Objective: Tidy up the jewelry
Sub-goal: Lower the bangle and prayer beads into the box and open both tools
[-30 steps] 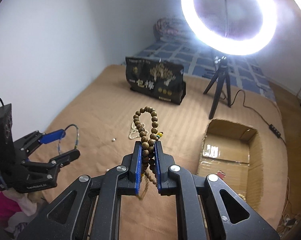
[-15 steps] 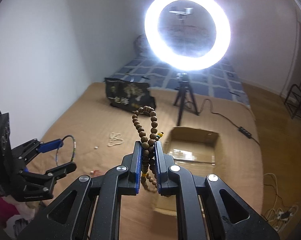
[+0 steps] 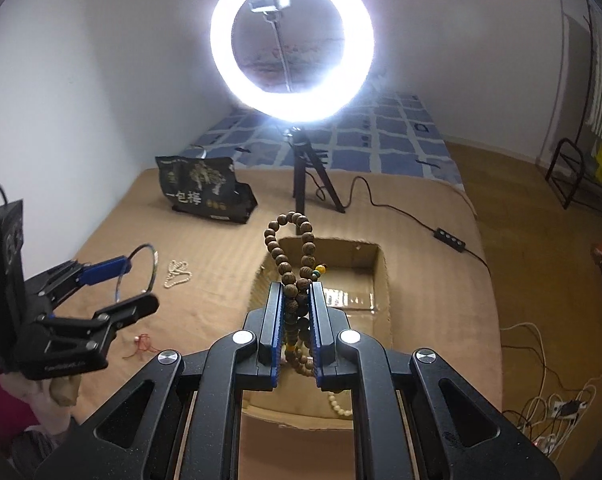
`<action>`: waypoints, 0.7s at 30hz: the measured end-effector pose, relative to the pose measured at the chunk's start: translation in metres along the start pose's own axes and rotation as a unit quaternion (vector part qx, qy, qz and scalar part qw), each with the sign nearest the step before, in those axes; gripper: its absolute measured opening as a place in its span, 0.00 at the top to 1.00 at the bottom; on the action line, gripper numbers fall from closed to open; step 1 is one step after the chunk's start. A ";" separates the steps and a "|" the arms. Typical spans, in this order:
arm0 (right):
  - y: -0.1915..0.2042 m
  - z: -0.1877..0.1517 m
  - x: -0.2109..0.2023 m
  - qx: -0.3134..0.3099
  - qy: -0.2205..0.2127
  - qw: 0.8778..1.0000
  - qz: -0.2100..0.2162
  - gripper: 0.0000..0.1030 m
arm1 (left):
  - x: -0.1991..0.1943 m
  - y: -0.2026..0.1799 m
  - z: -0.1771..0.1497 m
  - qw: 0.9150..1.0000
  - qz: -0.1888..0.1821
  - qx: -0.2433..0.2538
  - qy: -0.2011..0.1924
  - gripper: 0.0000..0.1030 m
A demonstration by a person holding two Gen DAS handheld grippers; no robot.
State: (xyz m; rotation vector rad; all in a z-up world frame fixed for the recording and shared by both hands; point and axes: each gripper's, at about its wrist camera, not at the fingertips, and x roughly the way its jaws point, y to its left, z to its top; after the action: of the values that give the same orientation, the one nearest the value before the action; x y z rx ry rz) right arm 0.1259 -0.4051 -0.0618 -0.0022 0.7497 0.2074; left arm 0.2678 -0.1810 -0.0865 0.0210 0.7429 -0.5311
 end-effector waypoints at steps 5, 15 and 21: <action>-0.017 -0.009 0.015 0.015 0.009 1.000 0.002 0.90 | 0.034 -0.008 0.009 1.000 -0.007 -0.009 0.013 0.29; -0.043 -0.028 0.044 0.044 0.025 0.999 0.012 0.90 | 0.090 -0.010 0.018 0.999 -0.006 -0.013 0.035 0.29; -0.052 -0.035 0.062 0.055 0.034 0.998 0.013 0.90 | 0.116 -0.012 0.017 0.999 -0.006 -0.010 0.048 0.29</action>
State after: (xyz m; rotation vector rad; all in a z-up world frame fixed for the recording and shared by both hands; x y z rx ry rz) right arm 0.1560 -0.4472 -0.1332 0.1048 0.8291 0.1908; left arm 0.3439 -0.2474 -0.1472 0.0227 0.8422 -0.5361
